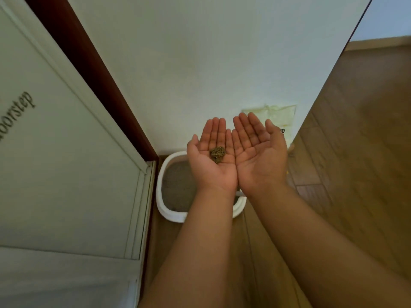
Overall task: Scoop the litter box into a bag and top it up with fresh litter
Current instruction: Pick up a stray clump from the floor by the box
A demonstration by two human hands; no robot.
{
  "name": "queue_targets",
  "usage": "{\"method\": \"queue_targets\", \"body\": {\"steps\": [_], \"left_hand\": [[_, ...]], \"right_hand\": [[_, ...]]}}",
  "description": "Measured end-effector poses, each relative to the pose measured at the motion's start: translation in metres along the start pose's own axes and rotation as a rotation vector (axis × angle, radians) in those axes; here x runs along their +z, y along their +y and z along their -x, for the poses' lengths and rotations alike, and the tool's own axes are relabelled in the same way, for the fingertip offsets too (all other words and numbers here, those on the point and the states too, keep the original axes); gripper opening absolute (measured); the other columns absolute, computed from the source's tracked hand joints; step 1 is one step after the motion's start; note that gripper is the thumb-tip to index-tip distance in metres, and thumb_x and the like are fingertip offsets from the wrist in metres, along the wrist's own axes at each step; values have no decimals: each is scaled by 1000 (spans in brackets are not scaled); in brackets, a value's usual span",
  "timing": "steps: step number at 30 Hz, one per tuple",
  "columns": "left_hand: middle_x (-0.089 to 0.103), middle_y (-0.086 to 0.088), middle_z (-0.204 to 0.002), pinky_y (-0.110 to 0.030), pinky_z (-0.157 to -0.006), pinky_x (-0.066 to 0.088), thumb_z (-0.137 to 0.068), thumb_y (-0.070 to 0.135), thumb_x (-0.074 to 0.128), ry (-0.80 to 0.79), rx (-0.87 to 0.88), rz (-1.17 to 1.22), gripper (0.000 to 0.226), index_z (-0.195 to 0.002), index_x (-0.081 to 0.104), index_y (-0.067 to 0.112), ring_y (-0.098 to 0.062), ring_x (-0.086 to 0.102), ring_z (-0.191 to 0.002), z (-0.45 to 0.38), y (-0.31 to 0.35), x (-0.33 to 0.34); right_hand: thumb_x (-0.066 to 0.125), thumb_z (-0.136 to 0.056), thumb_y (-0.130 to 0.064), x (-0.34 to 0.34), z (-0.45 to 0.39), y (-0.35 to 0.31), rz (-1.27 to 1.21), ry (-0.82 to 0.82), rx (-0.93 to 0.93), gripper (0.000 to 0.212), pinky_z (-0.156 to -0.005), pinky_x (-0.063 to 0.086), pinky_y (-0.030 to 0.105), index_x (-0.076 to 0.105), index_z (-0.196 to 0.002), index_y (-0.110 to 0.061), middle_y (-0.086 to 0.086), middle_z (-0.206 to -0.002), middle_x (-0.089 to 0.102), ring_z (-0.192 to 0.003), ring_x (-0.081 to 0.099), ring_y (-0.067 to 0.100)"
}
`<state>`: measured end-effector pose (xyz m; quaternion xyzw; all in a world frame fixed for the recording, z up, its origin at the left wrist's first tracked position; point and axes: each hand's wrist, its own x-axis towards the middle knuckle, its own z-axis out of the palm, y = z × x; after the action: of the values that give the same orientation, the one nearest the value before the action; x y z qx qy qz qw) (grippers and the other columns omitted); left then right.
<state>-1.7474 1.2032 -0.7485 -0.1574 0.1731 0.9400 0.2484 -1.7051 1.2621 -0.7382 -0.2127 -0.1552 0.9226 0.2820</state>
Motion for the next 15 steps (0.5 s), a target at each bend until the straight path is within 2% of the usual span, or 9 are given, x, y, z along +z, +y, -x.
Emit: {"method": "queue_targets", "body": {"steps": [4,9,15], "left_hand": [[74,-16,-122,-40,-109,50,-105,34,43,11,-23,1,45,-123,70,2,-27,71,-116,49,19,113],[74,-16,-121,-40,-108,50,-104,33,44,3,-59,-5,45,-123,70,2,-27,70,-117,143,51,288],[73,-16,-123,-41,-109,50,-104,31,46,-103,-136,-75,44,-128,68,2,-29,71,-116,259,59,448]], "right_hand": [[52,-101,-31,99,40,-60,1,19,-22,45,-110,46,40,61,-134,-2,14,-127,70,-118,68,27],[52,-101,-30,258,120,-160,-6,44,-53,43,-107,49,39,62,-134,-3,12,-126,71,-116,69,25],[56,-101,-23,388,222,-270,-28,36,-153,36,-107,49,39,64,-130,-4,12,-122,72,-113,70,25]]}}
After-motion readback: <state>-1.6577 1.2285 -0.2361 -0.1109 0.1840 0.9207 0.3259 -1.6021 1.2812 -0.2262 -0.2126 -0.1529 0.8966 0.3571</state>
